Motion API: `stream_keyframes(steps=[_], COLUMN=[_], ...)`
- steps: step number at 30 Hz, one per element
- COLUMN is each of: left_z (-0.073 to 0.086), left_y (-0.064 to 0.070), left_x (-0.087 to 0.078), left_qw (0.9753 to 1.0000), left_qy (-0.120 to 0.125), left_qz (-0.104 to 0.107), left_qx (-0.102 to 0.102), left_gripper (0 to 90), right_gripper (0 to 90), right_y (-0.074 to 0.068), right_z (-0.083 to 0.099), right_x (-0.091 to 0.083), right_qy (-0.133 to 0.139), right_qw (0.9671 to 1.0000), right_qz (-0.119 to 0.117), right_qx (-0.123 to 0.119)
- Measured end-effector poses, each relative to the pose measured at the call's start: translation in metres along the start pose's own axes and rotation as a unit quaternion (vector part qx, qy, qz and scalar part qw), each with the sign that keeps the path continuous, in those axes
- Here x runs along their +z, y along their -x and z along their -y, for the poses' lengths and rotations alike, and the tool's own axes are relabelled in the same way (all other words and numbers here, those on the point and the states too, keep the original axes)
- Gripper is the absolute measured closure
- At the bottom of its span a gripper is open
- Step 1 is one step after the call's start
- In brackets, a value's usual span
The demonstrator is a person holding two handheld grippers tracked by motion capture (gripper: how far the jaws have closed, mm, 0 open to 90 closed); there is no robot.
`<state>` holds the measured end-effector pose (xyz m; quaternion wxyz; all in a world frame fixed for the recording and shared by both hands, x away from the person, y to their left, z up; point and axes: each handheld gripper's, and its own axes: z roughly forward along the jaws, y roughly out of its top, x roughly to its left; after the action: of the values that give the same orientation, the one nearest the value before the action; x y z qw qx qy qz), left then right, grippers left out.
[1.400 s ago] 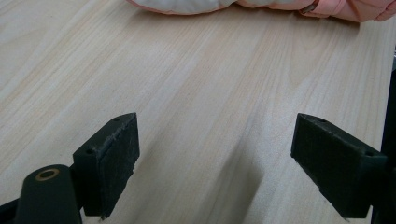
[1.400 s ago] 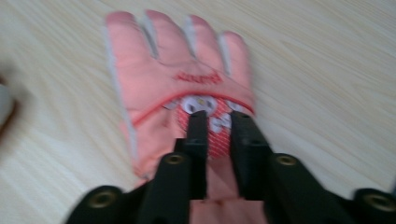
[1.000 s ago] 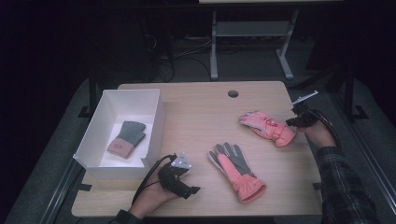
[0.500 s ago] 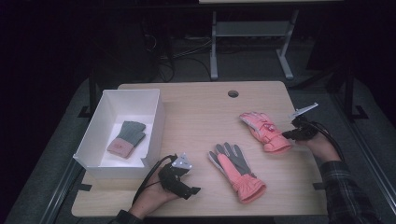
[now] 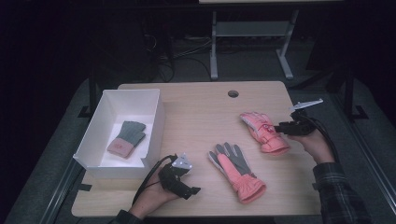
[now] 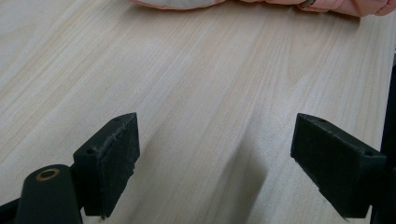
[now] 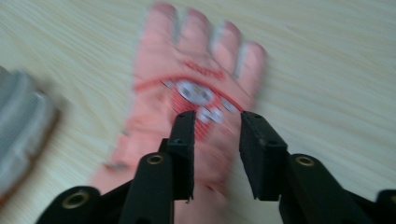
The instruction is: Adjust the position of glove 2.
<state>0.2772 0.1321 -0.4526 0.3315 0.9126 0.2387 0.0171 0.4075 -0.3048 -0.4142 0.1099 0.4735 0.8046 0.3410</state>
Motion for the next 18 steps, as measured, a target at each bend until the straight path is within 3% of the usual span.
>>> stream_keyframes(steps=[4, 11, 17, 18], left_z=[0.001, 0.001, 0.001, 0.000], left_y=[0.000, 0.000, 0.001, 0.001], left_x=[-0.001, -0.002, -0.001, 0.000], left_qw=[1.0000, 1.0000, 1.0000, 1.0000], left_qy=[0.003, 0.000, -0.001, -0.004], left_qz=[0.000, -0.001, -0.001, -0.001], left_qx=[-0.003, -0.001, -0.002, 0.000], left_gripper=[15.1, 15.1, 15.1, 15.2], right_gripper=[60.0, 55.7, 60.7, 65.0], right_y=[-0.019, -0.024, -0.026, -0.026], right_z=[-0.011, -0.008, 0.000, 0.001], right_x=[0.015, 0.034, 0.047, 0.050], right_qy=[-0.004, -0.021, -0.030, -0.029], right_qw=[0.9999, 0.9997, 0.9992, 0.9992], right_qz=[0.000, 0.013, 0.025, 0.027], right_qx=[-0.010, -0.005, -0.008, -0.009])
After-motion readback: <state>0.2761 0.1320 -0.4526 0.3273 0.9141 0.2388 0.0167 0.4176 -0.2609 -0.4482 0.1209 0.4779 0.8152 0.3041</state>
